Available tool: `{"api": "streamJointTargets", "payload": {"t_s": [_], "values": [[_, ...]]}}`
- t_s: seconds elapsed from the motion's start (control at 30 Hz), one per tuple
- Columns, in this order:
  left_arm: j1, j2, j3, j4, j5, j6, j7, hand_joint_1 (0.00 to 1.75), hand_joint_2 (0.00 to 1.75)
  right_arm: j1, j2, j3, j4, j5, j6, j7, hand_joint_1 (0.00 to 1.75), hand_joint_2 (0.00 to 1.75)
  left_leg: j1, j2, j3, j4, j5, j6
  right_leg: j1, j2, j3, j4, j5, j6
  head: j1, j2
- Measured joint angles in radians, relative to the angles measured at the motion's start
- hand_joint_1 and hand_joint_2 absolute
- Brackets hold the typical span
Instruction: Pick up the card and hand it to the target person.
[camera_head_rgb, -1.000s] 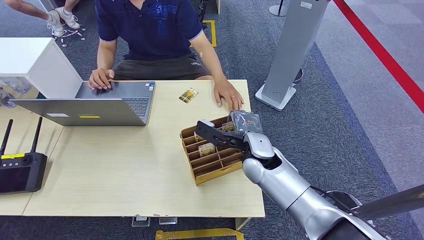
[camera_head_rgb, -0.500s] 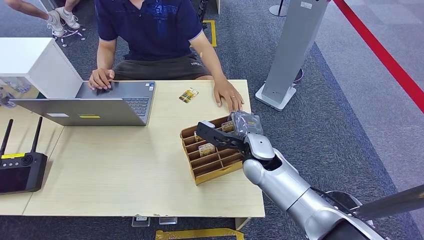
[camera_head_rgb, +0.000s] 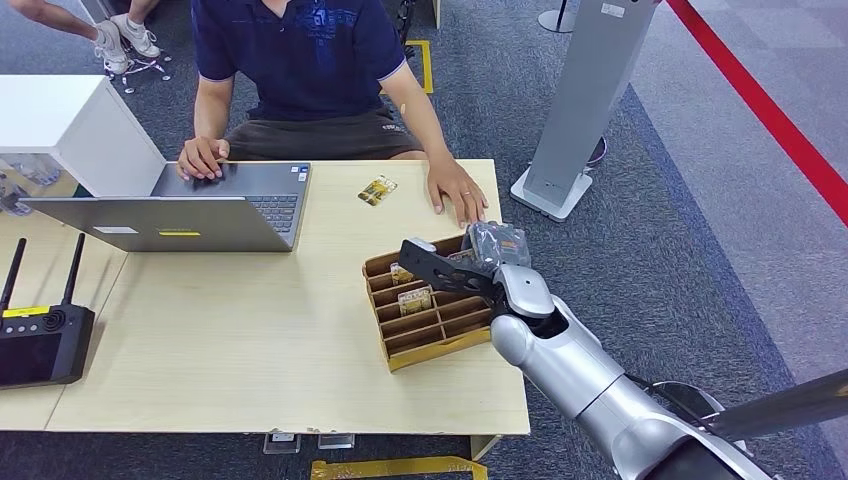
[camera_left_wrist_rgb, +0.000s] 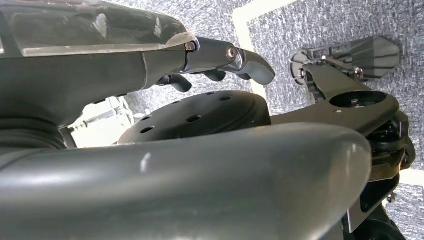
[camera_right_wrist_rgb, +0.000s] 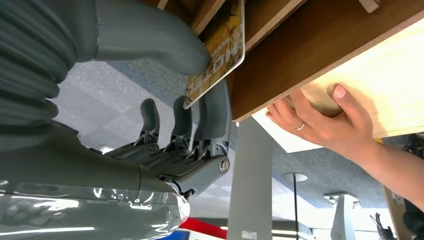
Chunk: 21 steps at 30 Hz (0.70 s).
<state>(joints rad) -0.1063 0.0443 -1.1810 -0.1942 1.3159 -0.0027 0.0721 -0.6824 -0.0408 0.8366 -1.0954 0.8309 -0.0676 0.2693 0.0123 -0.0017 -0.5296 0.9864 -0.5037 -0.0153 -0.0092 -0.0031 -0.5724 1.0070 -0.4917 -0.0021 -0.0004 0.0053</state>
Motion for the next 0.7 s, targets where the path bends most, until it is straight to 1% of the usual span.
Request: {"api": "streamJointTargets", "payload": {"t_s": [0.23, 0.3, 0.43, 0.7], "values": [[0.0, 0.0, 0.0, 0.0, 0.003, 0.0, 0.0, 0.0, 0.0, -0.001, 0.002, -0.005, 0.001, 0.0, 0.005, 0.0, 1.44, 1.75, 0.0, 0.0, 0.0, 0.0, 0.0, 0.0, 0.0, 0.0, 0.0, 0.0, 0.0, 0.0, 0.0, 0.0], [0.0, 0.0, 0.0, 0.0, 0.005, 0.0, 0.0, 0.0, 0.0, -0.001, 0.002, -0.005, 0.001, -0.001, 0.005, -0.001, 1.44, 1.75, 0.0, 0.0, 0.0, 0.0, 0.0, 0.0, 0.0, 0.0, 0.0, 0.0, 0.0, 0.0, 0.0, 0.0], [0.0, 0.0, 0.0, 0.0, 0.006, 0.002, 0.0, 0.0, 0.0, -0.002, 0.002, -0.005, 0.003, -0.002, 0.004, -0.002, 1.33, 1.75, 0.0, 0.0, 0.0, 0.0, 0.0, 0.0, 0.0, 0.0, 0.0, 0.0, 0.0, 0.0, 0.0, 0.0], [0.0, 0.0, 0.0, 0.0, -0.001, 0.012, 0.01, 0.0, 0.0, -0.002, 0.001, -0.005, 0.003, -0.003, 0.0, 0.0, 1.33, 1.75, 0.0, 0.0, 0.001, 0.0, 0.0, 0.0, 0.0, 0.0, 0.0, 0.0, 0.0, 0.0, 0.0, 0.0]]}}
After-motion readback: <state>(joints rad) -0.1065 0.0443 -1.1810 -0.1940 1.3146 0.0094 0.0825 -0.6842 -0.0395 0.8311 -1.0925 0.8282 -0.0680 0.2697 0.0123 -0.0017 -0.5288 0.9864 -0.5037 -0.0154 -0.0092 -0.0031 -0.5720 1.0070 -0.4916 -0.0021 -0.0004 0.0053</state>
